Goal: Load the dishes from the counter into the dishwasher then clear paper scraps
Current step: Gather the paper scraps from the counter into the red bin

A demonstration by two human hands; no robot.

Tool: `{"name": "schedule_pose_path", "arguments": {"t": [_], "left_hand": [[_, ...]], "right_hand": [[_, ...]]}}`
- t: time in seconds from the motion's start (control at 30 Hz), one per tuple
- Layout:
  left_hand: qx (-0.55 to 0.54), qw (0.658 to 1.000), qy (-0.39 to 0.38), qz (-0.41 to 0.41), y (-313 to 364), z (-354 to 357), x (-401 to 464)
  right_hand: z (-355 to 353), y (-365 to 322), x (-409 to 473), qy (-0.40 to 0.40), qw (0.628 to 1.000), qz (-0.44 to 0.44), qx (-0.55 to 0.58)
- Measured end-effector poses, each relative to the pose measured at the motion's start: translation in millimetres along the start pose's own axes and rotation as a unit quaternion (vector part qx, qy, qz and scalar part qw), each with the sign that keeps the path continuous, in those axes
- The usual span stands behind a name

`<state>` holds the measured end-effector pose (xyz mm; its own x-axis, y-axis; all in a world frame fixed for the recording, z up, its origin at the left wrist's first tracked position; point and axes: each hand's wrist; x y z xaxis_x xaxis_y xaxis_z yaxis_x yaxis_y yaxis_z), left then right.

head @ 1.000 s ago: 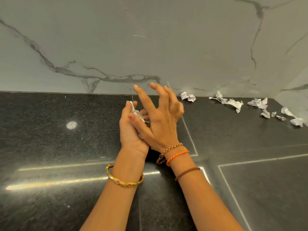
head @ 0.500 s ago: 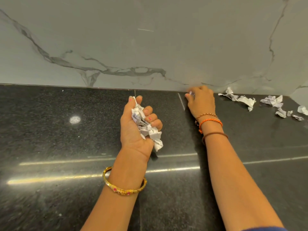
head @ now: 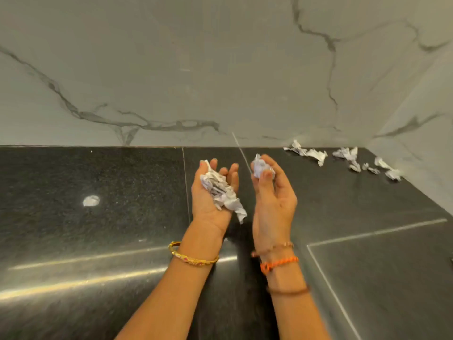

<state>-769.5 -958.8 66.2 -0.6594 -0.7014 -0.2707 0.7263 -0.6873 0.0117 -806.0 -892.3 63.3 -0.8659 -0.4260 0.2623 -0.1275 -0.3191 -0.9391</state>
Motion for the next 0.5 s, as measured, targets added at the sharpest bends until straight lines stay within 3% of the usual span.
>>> {"name": "schedule_pose_path", "arguments": {"t": [0.07,0.2,0.33,0.4,0.5], "left_hand": [[0.012,0.999,0.003,-0.052,-18.2,-3.7,-13.0],[0.091,0.977,-0.017,-0.192,-56.0,-18.4,-39.3],[0.179,0.945,-0.026,-0.271,-79.5,-28.3,-72.7],[0.195,0.938,-0.017,-0.287,-87.3,-30.9,-92.2],[0.219,0.930,0.003,-0.297,-99.6,-34.2,-109.7]], "right_hand": [[-24.3,-4.1,-32.5,0.011,0.988,-0.076,-0.133],[-62.1,-1.8,-52.2,0.086,0.917,-0.184,-0.344],[-92.0,-13.5,-78.7,0.148,0.845,-0.144,-0.494],[-104.3,-22.1,-98.5,0.167,0.849,-0.088,-0.493],[-118.1,-35.8,-116.0,0.212,0.849,-0.087,-0.475]]}}
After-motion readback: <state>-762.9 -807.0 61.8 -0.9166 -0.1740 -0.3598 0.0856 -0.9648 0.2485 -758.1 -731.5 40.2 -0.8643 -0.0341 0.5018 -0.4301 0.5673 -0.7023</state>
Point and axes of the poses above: each hand's wrist, its own x-axis towards the middle knuckle, its own z-axis out of the palm, y = z × x, and after that the axes turned 13 degrees about -x, right-handed
